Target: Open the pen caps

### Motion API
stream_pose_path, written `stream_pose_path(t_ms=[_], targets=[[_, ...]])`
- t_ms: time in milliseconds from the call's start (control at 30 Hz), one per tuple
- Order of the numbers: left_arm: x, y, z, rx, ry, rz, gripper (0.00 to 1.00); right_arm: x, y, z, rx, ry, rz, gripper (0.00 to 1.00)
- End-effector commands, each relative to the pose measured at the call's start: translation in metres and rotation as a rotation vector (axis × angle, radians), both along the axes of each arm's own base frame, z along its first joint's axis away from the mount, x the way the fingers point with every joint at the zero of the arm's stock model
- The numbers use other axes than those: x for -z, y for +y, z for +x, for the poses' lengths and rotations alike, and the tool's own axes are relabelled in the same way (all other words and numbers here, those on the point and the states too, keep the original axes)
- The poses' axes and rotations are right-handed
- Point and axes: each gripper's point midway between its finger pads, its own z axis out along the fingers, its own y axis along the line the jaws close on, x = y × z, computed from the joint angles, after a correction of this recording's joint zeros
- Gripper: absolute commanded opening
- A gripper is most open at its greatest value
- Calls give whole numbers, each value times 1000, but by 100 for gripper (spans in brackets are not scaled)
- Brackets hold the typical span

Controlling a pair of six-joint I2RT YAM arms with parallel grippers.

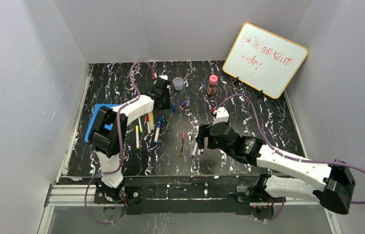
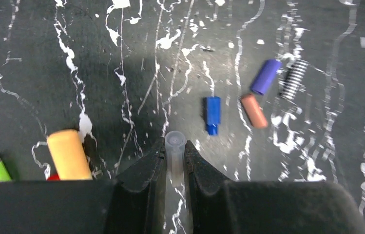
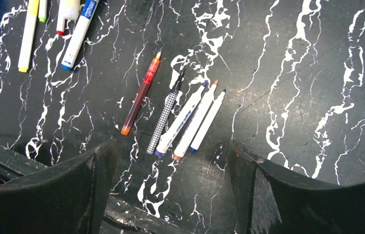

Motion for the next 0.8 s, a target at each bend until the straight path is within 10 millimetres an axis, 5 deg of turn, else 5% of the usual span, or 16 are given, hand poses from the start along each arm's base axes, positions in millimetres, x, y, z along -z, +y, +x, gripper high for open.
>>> stream_pose_path(t_ms=[0,167,500,767], targets=[[9,0,17,28,56,-14,13,-3,5,-2,-41,1,7,89],[23,-8,36,42,83,-27,17,-8,3,1,-44,-20,-8,91],[38,-12,39,47,111,-29,34,-31,1,2,-51,-74,38,94],[-36,11,33,16,-33,21,60,-38,1,3,-66,-98,47,92]])
